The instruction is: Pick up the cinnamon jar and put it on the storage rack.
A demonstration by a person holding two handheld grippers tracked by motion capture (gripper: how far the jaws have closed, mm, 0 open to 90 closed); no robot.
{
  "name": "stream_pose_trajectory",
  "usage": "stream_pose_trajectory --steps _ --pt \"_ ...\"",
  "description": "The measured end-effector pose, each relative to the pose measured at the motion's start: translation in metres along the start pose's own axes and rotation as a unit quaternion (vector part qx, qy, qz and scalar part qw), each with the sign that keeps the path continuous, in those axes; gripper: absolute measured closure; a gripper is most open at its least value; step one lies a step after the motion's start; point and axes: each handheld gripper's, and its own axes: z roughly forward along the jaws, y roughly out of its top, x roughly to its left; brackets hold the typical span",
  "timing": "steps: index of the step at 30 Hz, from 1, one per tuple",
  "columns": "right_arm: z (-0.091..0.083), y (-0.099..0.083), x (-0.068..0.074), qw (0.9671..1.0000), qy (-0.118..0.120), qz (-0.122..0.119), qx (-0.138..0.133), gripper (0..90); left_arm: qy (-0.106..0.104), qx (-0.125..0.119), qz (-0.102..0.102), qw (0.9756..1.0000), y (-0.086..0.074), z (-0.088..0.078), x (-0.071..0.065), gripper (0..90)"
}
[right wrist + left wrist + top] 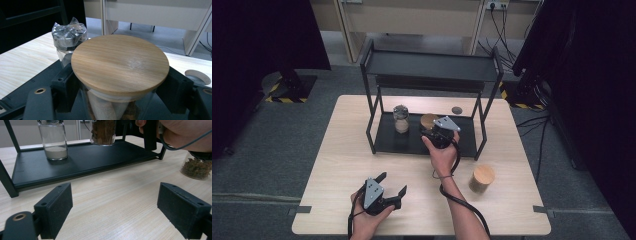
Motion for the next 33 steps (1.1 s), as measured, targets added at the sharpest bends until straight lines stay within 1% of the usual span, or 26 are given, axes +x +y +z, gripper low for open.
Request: stream_pose_trajectory --steps 14,21,33 --pt "0.013 0.001 -0.002 1.0000 -0.007 0.003 0.004 26.2 -0.001 0.000 -0.001 1.0000 0.000 0.000 0.000 12.6" --pt "0.020 0.002 -0.001 0.9999 -0.008 0.002 0.006 26.3 -0.002 0.000 0.000 1.0000 0.000 0.000 0.000 12.6" --pt "0.033 -0.001 -0.001 0.9997 -0.015 0.002 0.018 26.3 -0.004 0.000 0.000 1.0000 0.000 0.000 -0.001 12.6"
